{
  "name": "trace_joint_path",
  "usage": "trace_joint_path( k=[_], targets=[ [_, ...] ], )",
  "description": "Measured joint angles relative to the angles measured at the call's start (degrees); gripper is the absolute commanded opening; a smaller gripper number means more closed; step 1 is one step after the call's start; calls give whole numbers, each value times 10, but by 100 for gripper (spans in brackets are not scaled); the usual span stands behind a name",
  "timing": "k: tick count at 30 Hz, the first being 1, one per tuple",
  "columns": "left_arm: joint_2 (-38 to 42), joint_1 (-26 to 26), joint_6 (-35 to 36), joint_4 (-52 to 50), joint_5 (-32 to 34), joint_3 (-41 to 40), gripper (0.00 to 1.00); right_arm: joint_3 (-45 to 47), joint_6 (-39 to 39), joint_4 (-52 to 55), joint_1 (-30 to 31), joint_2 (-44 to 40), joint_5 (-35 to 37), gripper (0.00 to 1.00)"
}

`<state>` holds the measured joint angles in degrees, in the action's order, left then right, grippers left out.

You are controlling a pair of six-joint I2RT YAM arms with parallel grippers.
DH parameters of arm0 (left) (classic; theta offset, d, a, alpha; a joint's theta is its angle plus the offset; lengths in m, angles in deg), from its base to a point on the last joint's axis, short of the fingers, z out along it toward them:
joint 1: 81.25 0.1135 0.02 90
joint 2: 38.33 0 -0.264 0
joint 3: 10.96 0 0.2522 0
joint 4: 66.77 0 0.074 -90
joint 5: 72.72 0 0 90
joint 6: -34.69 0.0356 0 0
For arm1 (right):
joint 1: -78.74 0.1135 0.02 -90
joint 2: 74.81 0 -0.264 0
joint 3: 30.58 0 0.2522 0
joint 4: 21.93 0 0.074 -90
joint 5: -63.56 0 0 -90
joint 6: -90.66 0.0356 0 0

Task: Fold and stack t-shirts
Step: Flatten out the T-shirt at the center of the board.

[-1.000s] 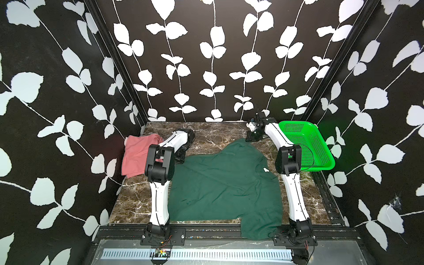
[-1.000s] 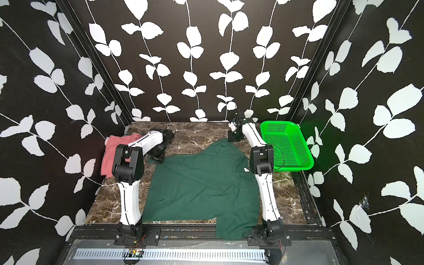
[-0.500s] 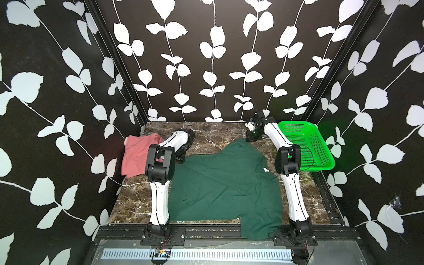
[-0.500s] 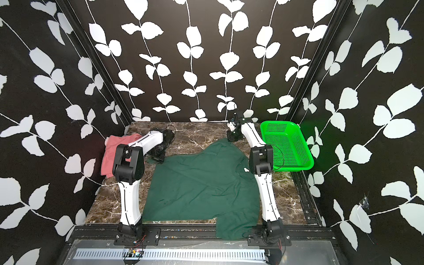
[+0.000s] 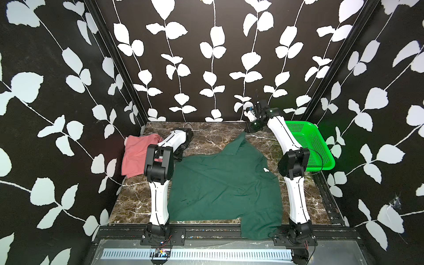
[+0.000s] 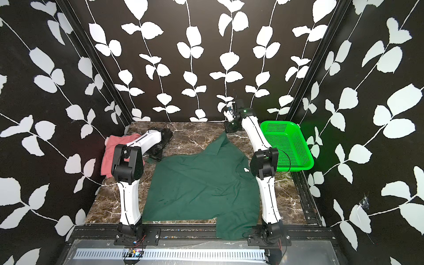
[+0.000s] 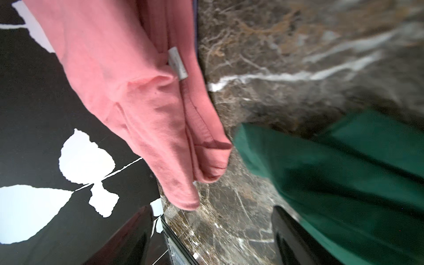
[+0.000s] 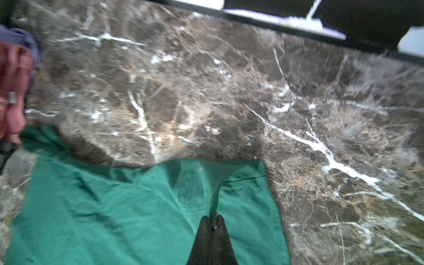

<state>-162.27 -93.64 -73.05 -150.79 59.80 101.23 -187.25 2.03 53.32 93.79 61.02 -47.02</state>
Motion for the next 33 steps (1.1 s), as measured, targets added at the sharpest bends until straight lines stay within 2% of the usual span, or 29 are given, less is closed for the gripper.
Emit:
trace_joint_path(
  k=[5, 10, 14, 20, 27, 33],
  targets=[
    [12, 24, -25, 16, -30, -16, 99, 33, -6, 4, 2, -7, 0, 0],
    [82, 81, -44, 67, -112, -79, 99, 68, -7, 5, 2, -7, 3, 0],
    [146, 125, -47, 113, -168, -97, 99, 76, -20, 8, -2, -16, 29, 0],
    [214, 146, -41, 191, -268, -124, 99, 39, -20, 15, -38, -63, 57, 0],
    [200, 148, -38, 254, -406, -163, 99, -28, -14, 14, -70, -116, 89, 0],
    [152, 148, -62, 296, -495, -194, 99, -26, -16, 26, -63, -123, 97, 0]
  ],
)
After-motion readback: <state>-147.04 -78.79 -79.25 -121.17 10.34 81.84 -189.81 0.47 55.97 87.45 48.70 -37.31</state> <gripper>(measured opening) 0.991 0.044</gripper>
